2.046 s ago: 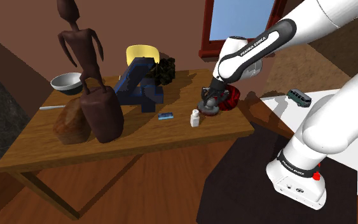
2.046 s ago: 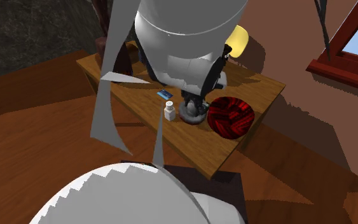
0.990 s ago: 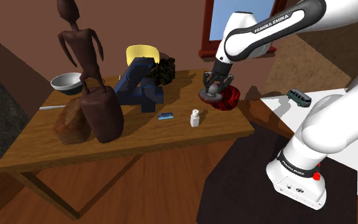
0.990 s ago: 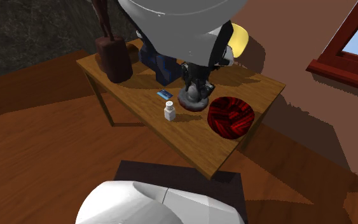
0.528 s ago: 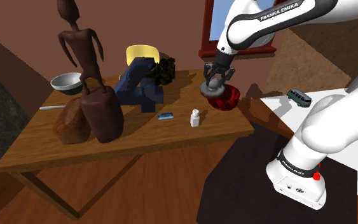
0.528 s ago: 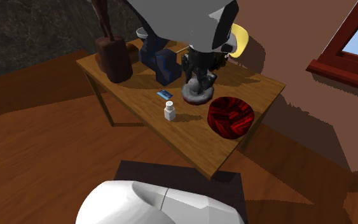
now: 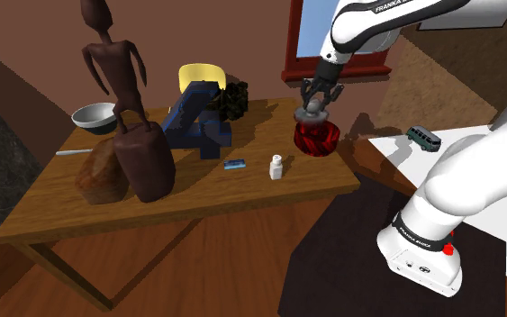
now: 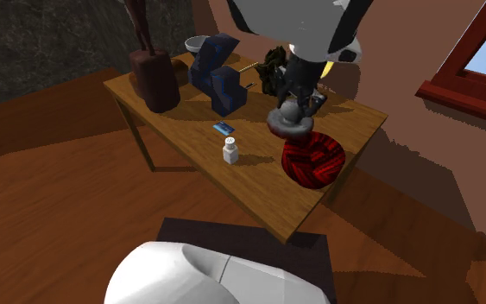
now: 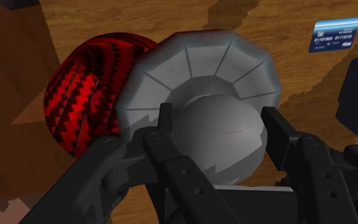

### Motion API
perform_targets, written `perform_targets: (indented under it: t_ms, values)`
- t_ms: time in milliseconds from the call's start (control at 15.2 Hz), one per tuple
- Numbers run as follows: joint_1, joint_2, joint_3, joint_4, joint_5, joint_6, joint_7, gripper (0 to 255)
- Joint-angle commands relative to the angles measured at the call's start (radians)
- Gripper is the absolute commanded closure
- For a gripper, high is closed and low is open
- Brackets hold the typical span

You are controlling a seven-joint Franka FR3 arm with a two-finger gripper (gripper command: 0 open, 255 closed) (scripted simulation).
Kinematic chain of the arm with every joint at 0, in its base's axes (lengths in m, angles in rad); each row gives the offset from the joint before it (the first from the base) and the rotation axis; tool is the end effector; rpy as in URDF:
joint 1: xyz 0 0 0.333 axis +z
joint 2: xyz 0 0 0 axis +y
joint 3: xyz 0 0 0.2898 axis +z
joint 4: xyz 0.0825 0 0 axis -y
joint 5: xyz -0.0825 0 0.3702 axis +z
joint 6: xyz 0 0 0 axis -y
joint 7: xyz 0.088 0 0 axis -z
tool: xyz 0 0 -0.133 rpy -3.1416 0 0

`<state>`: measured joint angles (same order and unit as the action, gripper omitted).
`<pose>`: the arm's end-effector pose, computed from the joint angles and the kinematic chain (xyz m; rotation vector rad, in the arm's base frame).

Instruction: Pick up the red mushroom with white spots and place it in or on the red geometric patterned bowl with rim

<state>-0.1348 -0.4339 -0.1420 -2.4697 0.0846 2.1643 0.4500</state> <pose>0.4110 -0.1108 0.4165 -2.7799 1.1112 -0.1658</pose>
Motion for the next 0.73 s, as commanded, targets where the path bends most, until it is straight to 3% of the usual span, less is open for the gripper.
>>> perform_targets:
  t_ms: [0, 330, 660]
  values:
    - [-0.017, 0.023, -0.038, 0.033, -0.008, -0.014, -0.051, 255]
    - [-0.055, 0.101, -0.136, 0.136, -0.014, -0.053, -0.182, 255]
    - [-0.053, 0.124, -0.142, 0.088, -0.004, 0.017, -0.197, 255]
